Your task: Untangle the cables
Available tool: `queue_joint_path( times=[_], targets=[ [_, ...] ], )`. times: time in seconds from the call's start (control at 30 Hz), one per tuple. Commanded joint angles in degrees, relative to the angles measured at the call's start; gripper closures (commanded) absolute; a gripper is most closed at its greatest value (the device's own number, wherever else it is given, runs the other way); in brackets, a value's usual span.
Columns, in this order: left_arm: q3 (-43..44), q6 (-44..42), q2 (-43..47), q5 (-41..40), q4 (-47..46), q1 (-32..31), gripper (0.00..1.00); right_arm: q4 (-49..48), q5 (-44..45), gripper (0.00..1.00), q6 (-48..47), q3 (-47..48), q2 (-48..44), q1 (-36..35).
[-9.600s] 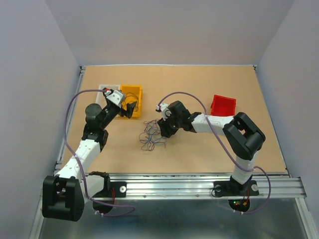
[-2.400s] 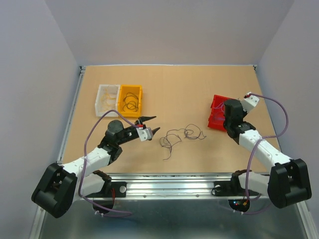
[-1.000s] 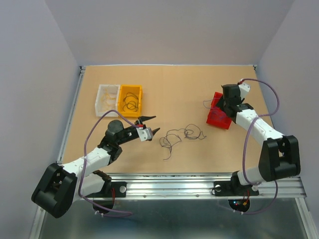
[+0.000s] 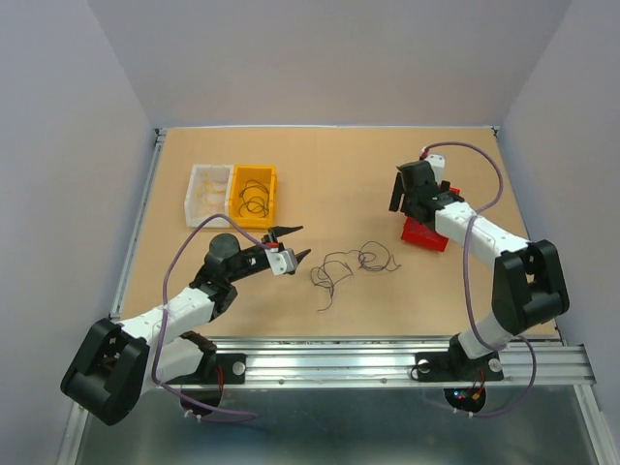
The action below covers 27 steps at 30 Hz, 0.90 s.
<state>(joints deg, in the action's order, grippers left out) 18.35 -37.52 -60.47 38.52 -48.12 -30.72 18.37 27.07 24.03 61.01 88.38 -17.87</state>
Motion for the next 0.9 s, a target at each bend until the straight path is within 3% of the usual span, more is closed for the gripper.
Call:
queue_joint_path(
  times=[0.0,0.23,0.43,0.6,0.73,0.8,0.87],
  targets=[
    [-0.2,-0.7,1.1,0.7,-1.8,0.0,0.34,-2.3,7.6,0.15,-4.2,4.5,3.3,-4.7],
    [-0.2,-0.8,1.1,0.7,-1.7,0.0,0.34,1.0,13.8,0.28,-5.6,10.8,11.5,-9.1],
    [-0.1,-1.0,0.8,0.7,-1.7,0.0,0.34,1.8,16.9,0.69,-4.5,11.8,12.5,-9.2],
    [-0.1,-1.1,0.7,0.8,-1.7,0.0,0.34,1.8,17.7,0.87,-2.9,11.1,10.3,-9.1],
    [-0.1,-1.1,0.8,0.7,-1.7,0.0,0.34,1.8,16.4,0.87,-2.1,10.3,7.8,-9.1],
    [-0.1,-1.0,0.8,0.8,-1.6,0.1,0.34,1.8,15.0,0.74,-2.1,10.3,6.6,-9.1],
    [-0.1,-1.1,0.9,0.7,-1.6,0.0,0.34,1.8,14.3,0.69,-2.1,10.3,5.8,-9.1]
  ],
)
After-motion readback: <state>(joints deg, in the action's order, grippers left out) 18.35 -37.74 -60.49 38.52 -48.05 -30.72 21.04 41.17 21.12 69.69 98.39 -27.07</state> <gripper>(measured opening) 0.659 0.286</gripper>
